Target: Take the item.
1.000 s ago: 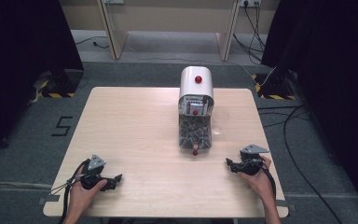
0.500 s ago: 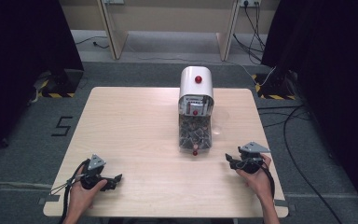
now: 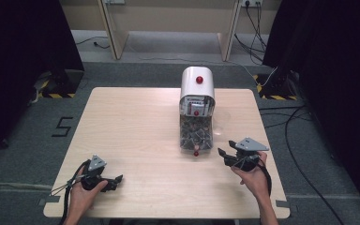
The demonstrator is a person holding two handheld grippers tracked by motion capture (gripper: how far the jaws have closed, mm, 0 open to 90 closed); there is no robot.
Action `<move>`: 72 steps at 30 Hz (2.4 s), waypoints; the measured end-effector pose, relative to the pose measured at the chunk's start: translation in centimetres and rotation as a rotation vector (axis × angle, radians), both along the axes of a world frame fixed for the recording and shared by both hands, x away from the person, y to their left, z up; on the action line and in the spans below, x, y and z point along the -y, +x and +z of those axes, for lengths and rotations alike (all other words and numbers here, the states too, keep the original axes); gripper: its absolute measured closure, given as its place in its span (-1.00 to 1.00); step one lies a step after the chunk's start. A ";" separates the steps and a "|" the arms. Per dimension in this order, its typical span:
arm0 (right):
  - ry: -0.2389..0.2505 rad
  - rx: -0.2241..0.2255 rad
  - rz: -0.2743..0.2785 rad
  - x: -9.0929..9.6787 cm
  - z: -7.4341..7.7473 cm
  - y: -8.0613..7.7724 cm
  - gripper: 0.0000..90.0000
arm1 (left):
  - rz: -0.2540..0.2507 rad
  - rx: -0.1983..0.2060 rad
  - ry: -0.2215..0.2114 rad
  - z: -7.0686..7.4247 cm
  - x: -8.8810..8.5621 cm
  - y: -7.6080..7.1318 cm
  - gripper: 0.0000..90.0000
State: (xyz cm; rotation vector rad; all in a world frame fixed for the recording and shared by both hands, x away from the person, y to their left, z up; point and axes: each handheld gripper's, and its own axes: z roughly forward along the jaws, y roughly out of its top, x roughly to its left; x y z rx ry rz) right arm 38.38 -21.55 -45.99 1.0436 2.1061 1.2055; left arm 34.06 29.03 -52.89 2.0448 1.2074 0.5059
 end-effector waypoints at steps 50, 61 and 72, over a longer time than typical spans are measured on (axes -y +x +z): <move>-0.027 0.013 0.089 -7.2 -0.8 6.4 0.05 | 0.000 0.000 0.000 0.0 0.0 0.0 -1.00; -0.048 -0.028 0.083 -7.6 -2.1 7.3 0.30 | 0.001 0.000 0.000 0.0 0.0 0.0 -1.00; -0.025 0.011 0.086 -7.3 -1.9 7.1 0.77 | 0.001 0.000 0.000 0.0 0.0 0.0 -1.00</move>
